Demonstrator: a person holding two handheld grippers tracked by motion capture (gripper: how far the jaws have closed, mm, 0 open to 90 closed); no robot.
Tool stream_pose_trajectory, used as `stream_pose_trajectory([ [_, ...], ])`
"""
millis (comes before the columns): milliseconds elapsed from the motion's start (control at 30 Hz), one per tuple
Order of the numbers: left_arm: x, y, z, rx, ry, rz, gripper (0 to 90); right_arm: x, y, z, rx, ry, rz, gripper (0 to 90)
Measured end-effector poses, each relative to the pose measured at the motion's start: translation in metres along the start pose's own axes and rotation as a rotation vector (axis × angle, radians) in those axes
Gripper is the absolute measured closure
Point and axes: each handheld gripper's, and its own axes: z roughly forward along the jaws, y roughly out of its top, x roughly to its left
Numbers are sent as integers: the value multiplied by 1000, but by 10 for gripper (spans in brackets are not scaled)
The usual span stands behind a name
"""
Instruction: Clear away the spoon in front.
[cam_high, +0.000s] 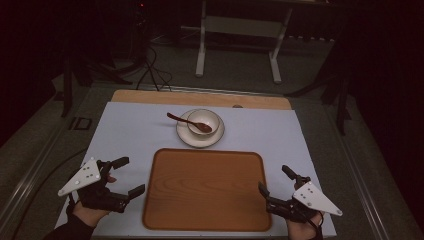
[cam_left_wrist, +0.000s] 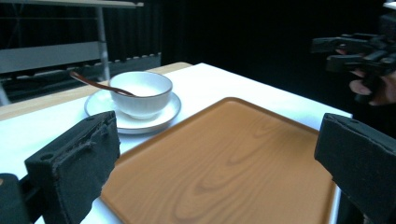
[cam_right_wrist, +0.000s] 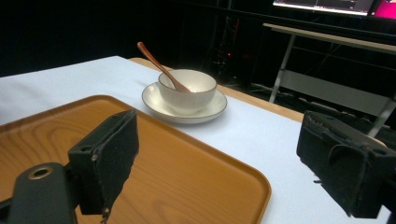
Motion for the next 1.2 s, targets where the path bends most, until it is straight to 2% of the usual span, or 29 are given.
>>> stream_pose_trajectory([
  [100, 8, 7, 2, -10, 4, -12, 2, 0, 0, 0, -3, 3, 1, 126],
  [133, 12, 11, 3, -19, 18, -25, 6, 0, 1, 1, -3, 6, 2, 127],
  [333, 24, 22, 9, -14, 42, -18, 13, 2, 1, 2, 1, 13, 4, 127],
  [567, 39, 37, 27, -16, 47, -27, 35, 3, 1, 3, 3, 15, 3, 127],
  [733, 49, 44, 44, -23, 65, -44, 53, 3, 1, 3, 7, 20, 3, 127],
  [767, 54, 46, 51, -28, 79, -48, 62, 3, 1, 3, 9, 22, 3, 127],
  [800, 54, 46, 51, -28, 79, -48, 82, 3, 1, 4, 10, 24, 5, 127],
  [867, 58, 49, 58, -33, 87, -64, 86, 3, 1, 4, 10, 24, 6, 127],
  [900, 64, 51, 65, -44, 91, -86, 119, 3, 1, 4, 14, 26, 4, 127],
  [933, 66, 51, 68, -47, 105, -89, 132, 3, 0, 4, 16, 22, 0, 128],
  [1000, 68, 52, 72, -51, 105, -101, 149, 3, 0, 5, 19, 27, 4, 128],
  [1100, 75, 52, 86, -46, 143, -130, 180, 3, 0, 5, 18, 30, 4, 128],
  [1200, 78, 51, 94, -42, 147, -151, 185, 3, 0, 5, 17, 31, 5, 128],
])
